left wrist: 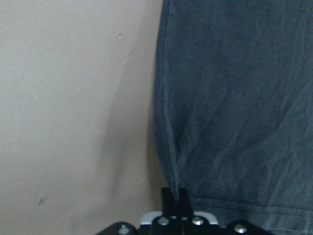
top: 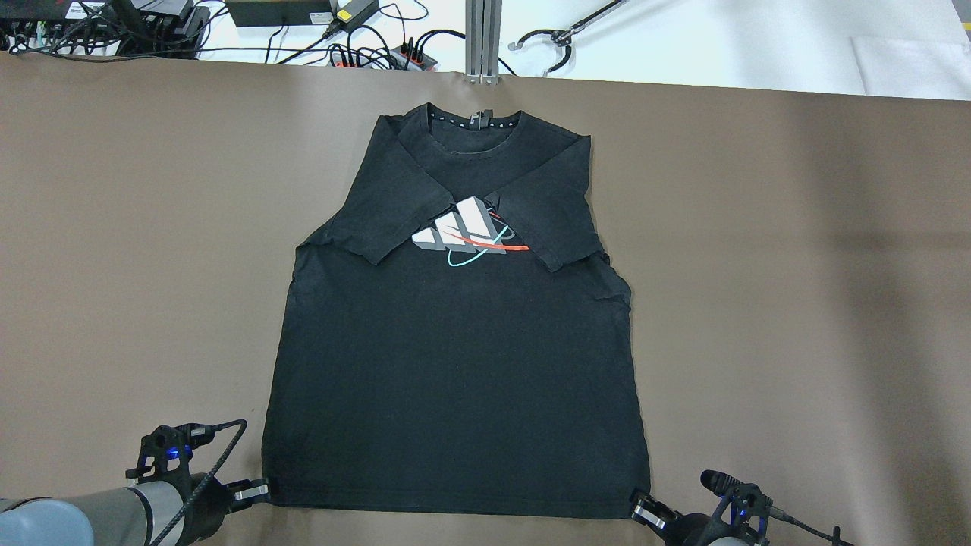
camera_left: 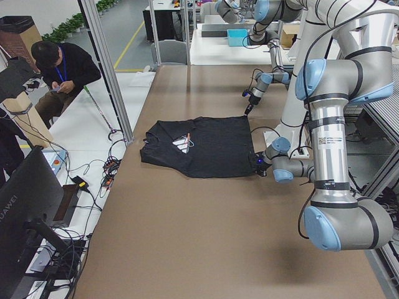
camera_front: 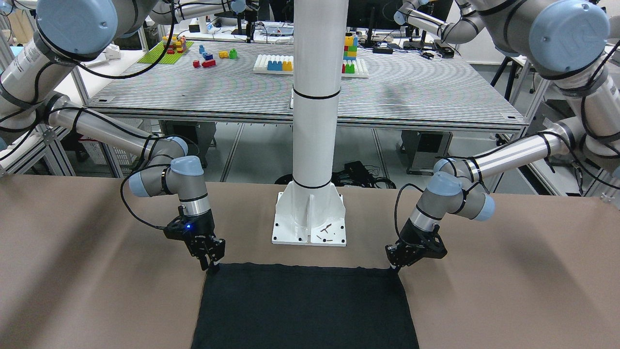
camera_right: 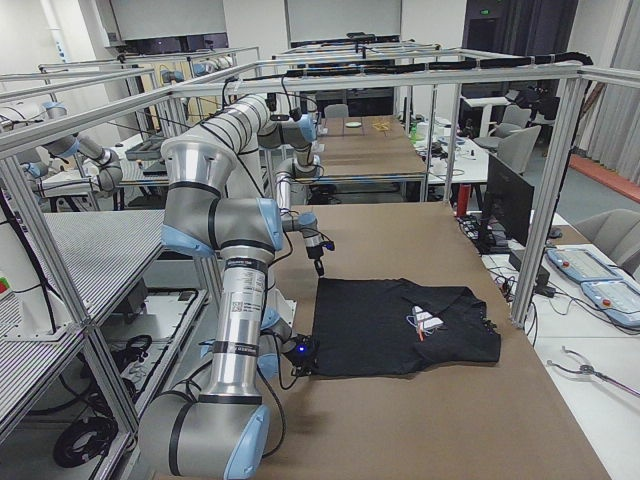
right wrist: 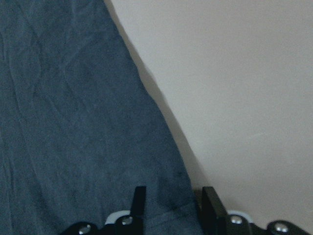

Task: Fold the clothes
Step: 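Move both grippers to the hem corners nearest the robot and grasp them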

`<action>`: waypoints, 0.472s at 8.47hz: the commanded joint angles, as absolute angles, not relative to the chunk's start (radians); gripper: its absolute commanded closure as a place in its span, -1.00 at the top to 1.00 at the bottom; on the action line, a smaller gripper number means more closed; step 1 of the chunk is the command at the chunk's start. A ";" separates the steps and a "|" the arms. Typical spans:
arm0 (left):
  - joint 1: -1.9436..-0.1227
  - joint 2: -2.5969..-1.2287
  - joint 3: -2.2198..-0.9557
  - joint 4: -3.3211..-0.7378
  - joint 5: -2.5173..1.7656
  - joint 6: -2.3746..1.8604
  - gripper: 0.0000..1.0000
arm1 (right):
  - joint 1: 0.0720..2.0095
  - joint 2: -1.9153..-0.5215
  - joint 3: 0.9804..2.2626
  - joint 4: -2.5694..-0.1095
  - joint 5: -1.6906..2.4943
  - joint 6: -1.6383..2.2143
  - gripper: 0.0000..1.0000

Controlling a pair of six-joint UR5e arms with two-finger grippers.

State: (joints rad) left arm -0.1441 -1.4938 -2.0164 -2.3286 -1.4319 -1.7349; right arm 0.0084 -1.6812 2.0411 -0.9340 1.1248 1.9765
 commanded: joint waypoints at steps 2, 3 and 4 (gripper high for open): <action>-0.150 -1.491 -2.055 -2.327 -1.437 -1.735 -1.00 | -0.021 -1.684 2.043 -0.939 1.100 1.970 -1.00; -0.155 -1.483 -2.107 -2.321 -1.445 -1.733 -1.00 | -0.018 -1.684 2.063 -0.939 1.101 1.965 -1.00; -0.197 -1.486 -2.144 -2.309 -1.472 -1.724 -1.00 | -0.012 -1.690 2.113 -0.943 1.109 1.926 -1.00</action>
